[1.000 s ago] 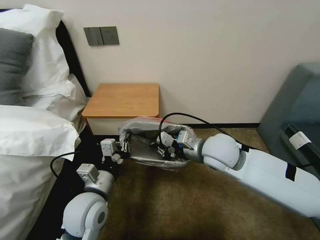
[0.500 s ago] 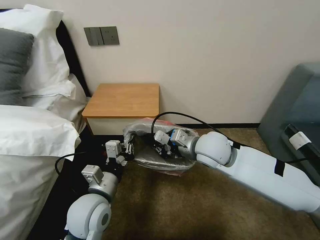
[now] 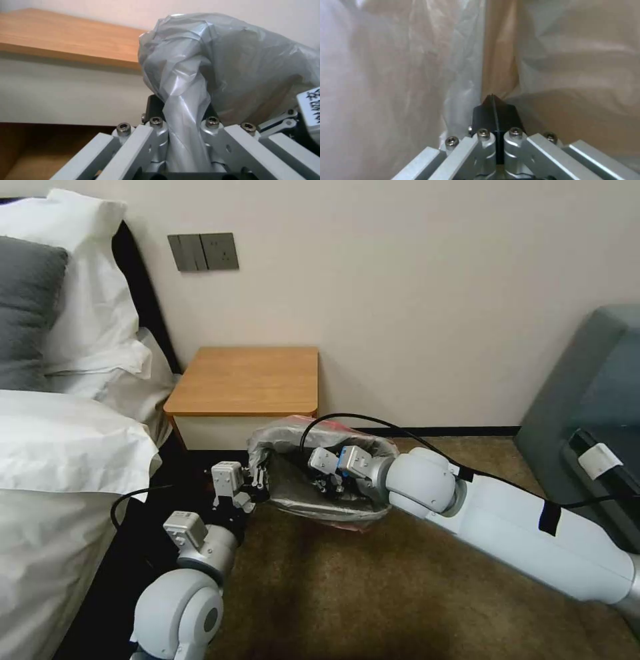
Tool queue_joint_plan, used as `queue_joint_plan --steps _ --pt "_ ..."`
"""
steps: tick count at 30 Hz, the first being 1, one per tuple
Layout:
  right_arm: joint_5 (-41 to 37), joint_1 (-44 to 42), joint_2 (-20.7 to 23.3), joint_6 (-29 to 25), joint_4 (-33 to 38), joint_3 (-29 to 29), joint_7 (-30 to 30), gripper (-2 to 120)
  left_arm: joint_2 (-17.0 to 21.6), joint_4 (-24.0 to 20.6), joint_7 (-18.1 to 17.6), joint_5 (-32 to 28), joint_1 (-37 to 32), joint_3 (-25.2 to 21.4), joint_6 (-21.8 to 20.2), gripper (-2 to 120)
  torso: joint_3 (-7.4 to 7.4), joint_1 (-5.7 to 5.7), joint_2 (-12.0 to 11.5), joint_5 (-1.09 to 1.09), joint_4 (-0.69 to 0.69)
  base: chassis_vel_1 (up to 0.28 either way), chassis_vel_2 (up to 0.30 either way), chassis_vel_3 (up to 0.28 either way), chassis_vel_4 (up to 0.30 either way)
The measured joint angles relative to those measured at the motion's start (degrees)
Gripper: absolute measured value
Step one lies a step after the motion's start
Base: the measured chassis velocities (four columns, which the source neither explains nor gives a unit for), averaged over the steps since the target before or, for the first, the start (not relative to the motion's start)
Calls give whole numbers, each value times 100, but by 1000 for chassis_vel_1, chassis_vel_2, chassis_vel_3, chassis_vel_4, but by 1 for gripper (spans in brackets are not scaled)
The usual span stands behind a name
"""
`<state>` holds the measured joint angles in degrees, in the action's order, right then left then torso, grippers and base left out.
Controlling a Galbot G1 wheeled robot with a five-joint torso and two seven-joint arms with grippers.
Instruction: Pick up the garbage bag from the table and place it over the trash can.
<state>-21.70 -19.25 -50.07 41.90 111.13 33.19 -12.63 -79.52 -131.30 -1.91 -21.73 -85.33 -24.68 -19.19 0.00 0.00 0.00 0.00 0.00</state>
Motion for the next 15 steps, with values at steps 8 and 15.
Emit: queue_joint_plan --steps 8,15 --pt "286 74 -70 -4 -189 89 -192 0 -5 -60 29 30 -51 -13 -3 7 0 0 0 0 0 0 0 0 0" --pt "386 84 -159 -5 -315 119 -218 0 -4 -108 47 40 -87 -20 -6 7 0 0 0 0 0 0 0 0 0"
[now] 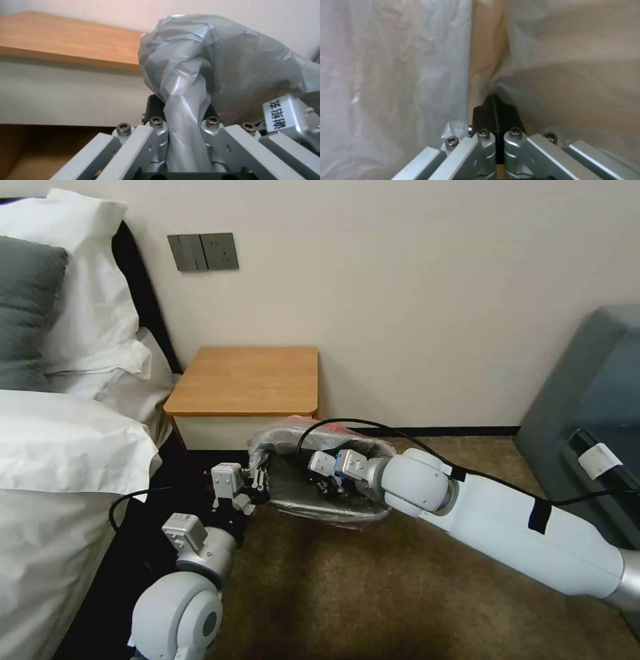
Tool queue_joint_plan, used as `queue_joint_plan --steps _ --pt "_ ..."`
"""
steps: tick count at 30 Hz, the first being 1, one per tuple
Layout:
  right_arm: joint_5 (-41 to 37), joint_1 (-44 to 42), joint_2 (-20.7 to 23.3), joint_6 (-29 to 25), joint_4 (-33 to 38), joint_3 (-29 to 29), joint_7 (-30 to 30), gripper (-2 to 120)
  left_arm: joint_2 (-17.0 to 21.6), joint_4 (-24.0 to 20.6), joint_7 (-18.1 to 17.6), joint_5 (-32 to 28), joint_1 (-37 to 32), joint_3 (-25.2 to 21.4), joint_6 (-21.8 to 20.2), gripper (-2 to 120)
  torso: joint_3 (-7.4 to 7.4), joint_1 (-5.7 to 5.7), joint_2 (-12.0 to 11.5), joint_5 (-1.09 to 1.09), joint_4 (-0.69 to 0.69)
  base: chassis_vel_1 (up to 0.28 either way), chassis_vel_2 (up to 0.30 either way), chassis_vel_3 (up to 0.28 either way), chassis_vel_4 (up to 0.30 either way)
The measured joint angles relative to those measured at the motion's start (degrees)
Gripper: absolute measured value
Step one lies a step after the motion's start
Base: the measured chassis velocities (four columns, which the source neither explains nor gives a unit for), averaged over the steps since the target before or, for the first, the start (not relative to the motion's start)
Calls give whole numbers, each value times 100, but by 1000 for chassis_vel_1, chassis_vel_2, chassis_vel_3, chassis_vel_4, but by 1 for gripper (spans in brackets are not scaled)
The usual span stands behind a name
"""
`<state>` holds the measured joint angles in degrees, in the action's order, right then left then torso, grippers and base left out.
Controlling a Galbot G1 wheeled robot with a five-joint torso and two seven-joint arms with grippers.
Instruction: Pick up the garbage bag from the table and place it over the trash can.
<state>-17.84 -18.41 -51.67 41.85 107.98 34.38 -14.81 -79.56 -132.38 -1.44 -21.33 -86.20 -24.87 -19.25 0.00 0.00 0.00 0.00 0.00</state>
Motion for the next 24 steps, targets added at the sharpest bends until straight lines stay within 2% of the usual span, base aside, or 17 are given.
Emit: queue_joint_plan --steps 24 --pt "180 67 -140 0 -211 74 -55 0 22 21 34 -22 33 12 -1 7 0 0 0 0 0 0 0 0 0"
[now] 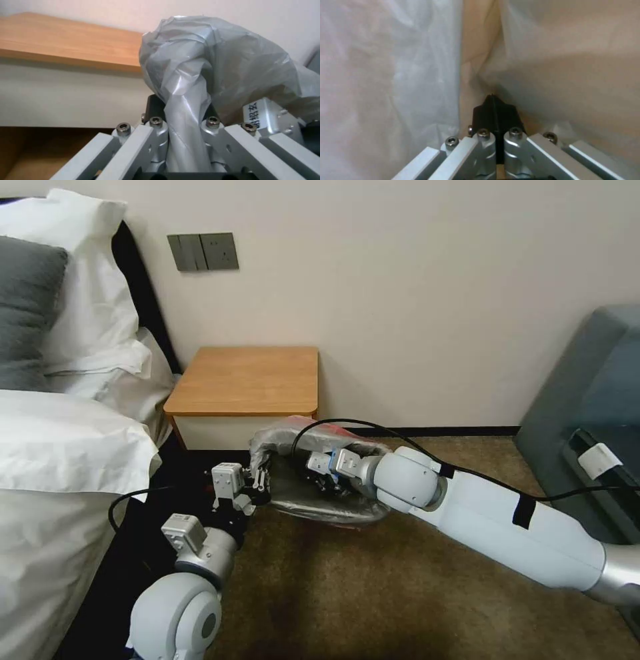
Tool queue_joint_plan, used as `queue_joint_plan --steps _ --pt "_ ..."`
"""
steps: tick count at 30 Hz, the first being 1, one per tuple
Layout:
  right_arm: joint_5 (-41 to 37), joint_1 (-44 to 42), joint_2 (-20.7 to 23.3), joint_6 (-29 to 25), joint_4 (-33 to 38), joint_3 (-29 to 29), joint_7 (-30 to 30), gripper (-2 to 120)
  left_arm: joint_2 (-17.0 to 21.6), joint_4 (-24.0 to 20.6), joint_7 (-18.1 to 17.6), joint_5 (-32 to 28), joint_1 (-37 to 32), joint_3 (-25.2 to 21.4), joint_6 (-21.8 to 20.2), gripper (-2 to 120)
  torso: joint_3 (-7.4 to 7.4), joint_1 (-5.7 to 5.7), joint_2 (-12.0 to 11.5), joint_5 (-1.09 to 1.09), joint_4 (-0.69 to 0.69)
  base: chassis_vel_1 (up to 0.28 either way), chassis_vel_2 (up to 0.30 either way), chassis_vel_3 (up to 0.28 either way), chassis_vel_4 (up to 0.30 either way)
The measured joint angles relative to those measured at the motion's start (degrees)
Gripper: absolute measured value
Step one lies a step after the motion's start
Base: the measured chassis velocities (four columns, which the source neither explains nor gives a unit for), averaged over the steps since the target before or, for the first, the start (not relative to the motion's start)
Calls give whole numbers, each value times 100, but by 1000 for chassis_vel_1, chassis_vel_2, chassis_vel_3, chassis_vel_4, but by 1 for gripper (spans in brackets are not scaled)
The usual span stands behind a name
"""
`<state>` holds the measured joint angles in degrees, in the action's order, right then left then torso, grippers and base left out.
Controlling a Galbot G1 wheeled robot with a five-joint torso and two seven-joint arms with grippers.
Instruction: Pick up the garbage bag from the table and place it over the trash can.
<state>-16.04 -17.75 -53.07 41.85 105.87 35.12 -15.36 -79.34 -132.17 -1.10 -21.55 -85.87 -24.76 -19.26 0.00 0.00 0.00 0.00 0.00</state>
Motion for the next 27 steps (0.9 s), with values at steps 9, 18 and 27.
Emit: queue_joint_plan --steps 9,18,27 --pt "-179 -16 157 0 309 -164 48 0 -14 215 -20 -41 82 -28 17 7 0 0 0 0 0 0 0 0 0" --pt "-543 -178 357 1 656 -303 242 0 -50 365 -87 -121 136 -51 19 7 0 0 0 0 0 0 0 0 0" --pt "-1418 -816 702 1 1304 -1000 789 0 -93 569 -205 -325 174 -114 -47 7 0 0 0 -1 -1 0 0 0 0"
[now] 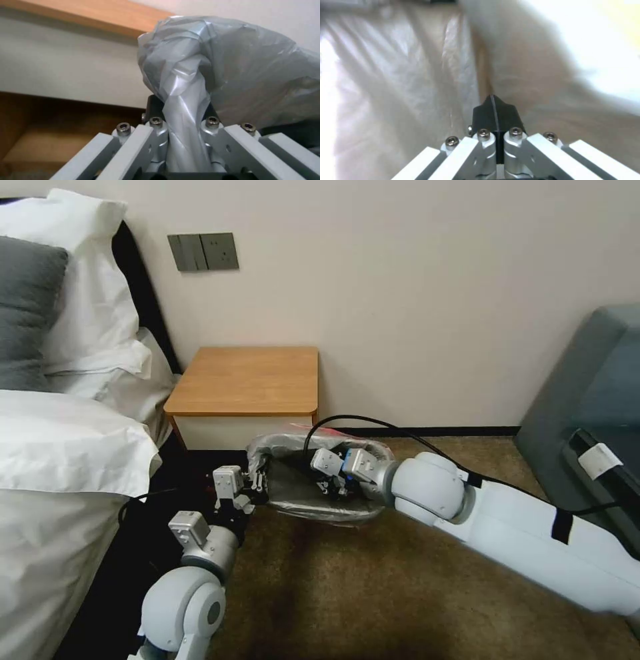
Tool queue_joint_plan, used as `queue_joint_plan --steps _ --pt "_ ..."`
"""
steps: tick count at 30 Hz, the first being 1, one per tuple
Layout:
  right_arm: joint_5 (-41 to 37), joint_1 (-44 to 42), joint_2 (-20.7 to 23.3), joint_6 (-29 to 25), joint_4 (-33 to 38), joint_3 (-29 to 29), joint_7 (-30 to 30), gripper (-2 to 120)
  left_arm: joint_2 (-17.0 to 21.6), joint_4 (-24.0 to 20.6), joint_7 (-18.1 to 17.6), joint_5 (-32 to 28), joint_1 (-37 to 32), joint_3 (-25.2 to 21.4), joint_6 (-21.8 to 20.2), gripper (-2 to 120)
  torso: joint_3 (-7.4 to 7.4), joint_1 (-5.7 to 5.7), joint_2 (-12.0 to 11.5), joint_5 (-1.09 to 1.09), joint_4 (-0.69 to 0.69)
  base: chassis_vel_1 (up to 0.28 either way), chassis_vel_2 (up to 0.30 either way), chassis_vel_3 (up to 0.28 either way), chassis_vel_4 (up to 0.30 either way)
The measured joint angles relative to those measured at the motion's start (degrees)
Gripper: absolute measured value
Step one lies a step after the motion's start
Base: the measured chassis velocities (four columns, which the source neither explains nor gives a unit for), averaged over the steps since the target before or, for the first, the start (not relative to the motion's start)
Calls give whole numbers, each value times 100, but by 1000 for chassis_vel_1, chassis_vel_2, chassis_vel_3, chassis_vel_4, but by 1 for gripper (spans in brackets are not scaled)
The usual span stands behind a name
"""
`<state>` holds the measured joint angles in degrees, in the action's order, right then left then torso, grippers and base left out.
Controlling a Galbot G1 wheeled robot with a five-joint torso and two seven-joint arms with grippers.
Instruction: Pick up the garbage bag from the table and place it over the trash can.
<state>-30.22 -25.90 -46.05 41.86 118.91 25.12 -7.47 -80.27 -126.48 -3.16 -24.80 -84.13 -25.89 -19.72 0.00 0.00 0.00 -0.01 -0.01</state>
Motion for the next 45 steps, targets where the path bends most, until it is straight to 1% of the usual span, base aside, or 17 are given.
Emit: queue_joint_plan --steps 1,2,3,6,7,9,11,14,16,19,22,23,24,28,32,38,45 --pt "-83 -99 24 0 79 -124 47 0 -1 7 -15 -10 0 -12 -18 7 0 0 0 1 1 0 0 0 0" --pt "-466 -499 90 0 378 -660 273 0 -3 21 -77 -45 -2 -27 -54 7 0 0 0 1 0 0 0 0 0" --pt "-466 -499 90 0 378 -660 273 0 -3 21 -77 -45 -2 -27 -54 7 0 0 0 1 0 0 0 0 0" --pt "-1045 -1424 188 -15 1019 -1742 581 0 -5 72 -171 -106 2 -69 -108 7 0 0 0 2 1 0 0 0 0" --pt "-1045 -1424 188 -15 1019 -1742 581 0 -5 72 -171 -106 2 -69 -108 7 0 0 0 2 1 0 0 0 0" --pt "-1153 -2277 245 -186 1465 -2560 831 0 -8 76 -311 -258 -20 -127 -282 7 1 0 0 1 2 0 0 0 0" --pt "-1082 -2603 228 -314 1595 -2804 1029 0 -8 76 -392 -333 -38 -146 -384 7 1 0 0 1 3 0 0 0 0" --pt "-493 -3350 -87 -960 1727 -3114 1848 14 -9 91 -615 -462 -80 -168 -551 7 1 0 0 2 1 0 0 0 0" --pt "-193 -3582 -275 -1168 1725 -3209 1986 18 -10 111 -698 -509 -95 -172 -588 7 0 0 0 1 -1 0 0 0 0" --pt "971 -4572 -1009 -1961 1625 -3687 1999 31 14 169 -812 -606 -168 -264 -654 7 1 0 0 2 1 0 0 0 0" --pt "1469 -5064 -1387 -2356 1568 -3915 1889 38 30 186 -815 -619 -208 -314 -658 7 1 0 0 0 1 0 0 0 0" --pt "2006 -5533 -1797 -2762 1489 -4158 1790 45 49 217 -813 -626 -251 -371 -659 7 1 0 0 0 2 0 0 0 0" --pt "2006 -5533 -1797 -2762 1489 -4158 1790 45 49 217 -813 -626 -251 -371 -659 7 1 0 0 0 2 0 0 0 0" --pt "2894 -6566 -2720 -3478 1413 -4625 1389 65 106 322 -650 -627 -368 -498 -604 7 1 0 0 -1 1 0 0 0 0" --pt "3285 -7256 -3268 -4012 1357 -4849 1204 79 126 387 -584 -627 -425 -546 -568 7 1 0 0 -1 2 0 0 0 0" --pt "3426 -7600 -3614 -4358 1287 -4924 1178 98 162 508 -608 -577 -510 -414 -513 7 1 0 0 0 0 0 0 0 0" --pt "3475 -7581 -3656 -4418 1262 -4857 1205 100 77 678 -720 -387 -552 -134 -434 7 0 0 0 1 0 0 0 0 0"
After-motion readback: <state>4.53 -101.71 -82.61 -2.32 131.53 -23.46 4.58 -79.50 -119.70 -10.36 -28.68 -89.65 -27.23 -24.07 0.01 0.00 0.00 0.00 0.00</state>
